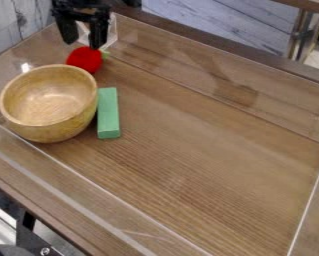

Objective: Move the red fruit to the right

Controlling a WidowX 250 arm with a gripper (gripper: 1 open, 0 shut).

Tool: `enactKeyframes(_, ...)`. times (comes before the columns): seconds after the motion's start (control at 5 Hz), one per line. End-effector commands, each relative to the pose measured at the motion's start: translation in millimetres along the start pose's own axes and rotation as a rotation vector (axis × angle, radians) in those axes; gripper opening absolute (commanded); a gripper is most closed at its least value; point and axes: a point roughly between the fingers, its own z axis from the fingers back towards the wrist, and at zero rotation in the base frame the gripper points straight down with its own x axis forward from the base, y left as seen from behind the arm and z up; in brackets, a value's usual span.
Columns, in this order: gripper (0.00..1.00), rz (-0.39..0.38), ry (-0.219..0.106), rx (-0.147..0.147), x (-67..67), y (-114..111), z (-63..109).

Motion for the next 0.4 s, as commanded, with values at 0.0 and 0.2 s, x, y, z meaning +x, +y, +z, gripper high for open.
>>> enactKeyframes(0.0, 1.0, -0.009, -0.046, 0.031, 10.6, 5.7, 15.4)
enactKeyframes(0.2, 1.0, -0.009, -0.022, 0.027, 7.8, 4.6, -3.3)
